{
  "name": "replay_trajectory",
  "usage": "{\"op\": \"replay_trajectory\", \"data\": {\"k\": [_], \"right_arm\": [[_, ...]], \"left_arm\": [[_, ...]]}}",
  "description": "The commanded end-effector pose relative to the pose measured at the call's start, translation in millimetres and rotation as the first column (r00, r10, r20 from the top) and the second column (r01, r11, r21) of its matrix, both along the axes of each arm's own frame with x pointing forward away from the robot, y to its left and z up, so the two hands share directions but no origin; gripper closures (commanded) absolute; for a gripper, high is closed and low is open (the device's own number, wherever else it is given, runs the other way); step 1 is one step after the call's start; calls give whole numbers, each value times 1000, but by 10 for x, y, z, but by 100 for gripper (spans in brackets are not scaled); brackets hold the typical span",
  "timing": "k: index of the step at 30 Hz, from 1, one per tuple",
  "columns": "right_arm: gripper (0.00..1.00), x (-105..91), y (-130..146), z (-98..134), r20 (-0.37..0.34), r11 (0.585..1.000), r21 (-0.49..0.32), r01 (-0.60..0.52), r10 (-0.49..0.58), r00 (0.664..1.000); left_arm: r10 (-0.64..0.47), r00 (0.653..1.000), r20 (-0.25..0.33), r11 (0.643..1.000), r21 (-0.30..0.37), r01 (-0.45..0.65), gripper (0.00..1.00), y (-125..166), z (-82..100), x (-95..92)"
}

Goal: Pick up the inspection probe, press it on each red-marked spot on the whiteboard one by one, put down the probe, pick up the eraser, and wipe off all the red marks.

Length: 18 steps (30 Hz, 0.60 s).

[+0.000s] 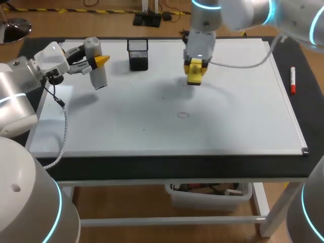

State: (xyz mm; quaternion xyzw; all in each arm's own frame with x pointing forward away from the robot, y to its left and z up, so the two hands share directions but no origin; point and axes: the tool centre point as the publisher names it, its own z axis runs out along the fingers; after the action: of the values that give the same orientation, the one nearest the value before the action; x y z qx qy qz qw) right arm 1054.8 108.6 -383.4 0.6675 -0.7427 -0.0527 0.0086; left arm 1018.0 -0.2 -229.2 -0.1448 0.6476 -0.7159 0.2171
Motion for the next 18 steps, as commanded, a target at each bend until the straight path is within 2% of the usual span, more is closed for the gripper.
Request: {"op": "replay_trajectory", "data": {"k": [1, 10, 18], "right_arm": [[100, 40, 196, -76, -17, 997, -70, -42, 41, 999], [100, -24, 338, -200, -8, 990, -97, -103, 102, 995], [100, -81, 351, -305, -6, 990, -96, -107, 107, 994]], "left_arm": [[1, 1000, 4, 1000, -2, -1, 100, -5, -3, -2], [1, 1000, 4, 1000, -2, -1, 100, -5, -3, -2], [1, 1000, 4, 1000, -2, -1, 100, -5, -3, -2]]}}
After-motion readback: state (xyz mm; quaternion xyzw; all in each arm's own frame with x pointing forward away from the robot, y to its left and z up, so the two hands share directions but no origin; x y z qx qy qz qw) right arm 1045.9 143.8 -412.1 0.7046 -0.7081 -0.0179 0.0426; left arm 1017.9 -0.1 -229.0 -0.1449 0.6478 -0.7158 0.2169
